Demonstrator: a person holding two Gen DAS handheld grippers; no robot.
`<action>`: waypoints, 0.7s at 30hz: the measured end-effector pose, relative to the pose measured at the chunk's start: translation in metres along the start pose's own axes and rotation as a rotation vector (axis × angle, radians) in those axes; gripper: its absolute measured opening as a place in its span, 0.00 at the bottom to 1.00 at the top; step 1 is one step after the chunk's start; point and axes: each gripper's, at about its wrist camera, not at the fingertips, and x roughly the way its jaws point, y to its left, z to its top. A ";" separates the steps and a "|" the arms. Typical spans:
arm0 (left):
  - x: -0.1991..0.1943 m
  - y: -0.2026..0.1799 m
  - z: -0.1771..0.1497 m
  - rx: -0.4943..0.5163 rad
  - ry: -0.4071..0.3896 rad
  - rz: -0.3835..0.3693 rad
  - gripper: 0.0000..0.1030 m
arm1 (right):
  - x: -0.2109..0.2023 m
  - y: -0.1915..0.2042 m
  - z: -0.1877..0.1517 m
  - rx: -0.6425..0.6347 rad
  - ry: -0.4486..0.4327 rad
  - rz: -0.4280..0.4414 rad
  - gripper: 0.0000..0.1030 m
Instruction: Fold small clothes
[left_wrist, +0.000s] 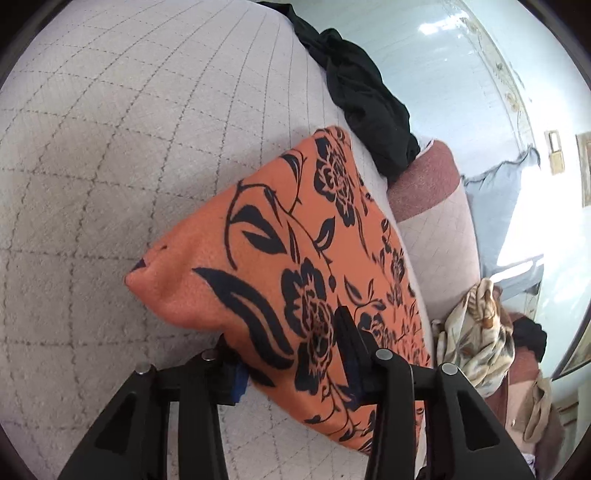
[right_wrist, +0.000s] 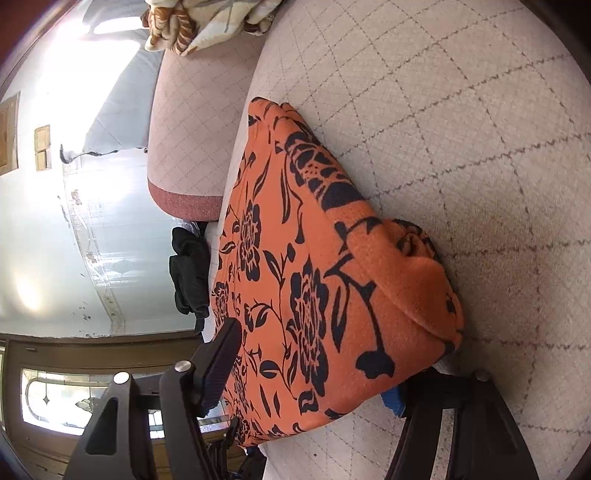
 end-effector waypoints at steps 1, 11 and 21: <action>0.000 -0.001 -0.001 0.007 -0.004 0.001 0.44 | -0.001 -0.001 0.001 -0.009 0.004 -0.004 0.68; 0.006 -0.009 -0.002 0.061 -0.019 0.033 0.20 | 0.007 0.003 -0.007 -0.082 -0.020 -0.103 0.23; 0.011 -0.012 -0.004 0.067 -0.018 0.016 0.34 | 0.012 0.007 -0.012 -0.100 -0.062 -0.124 0.25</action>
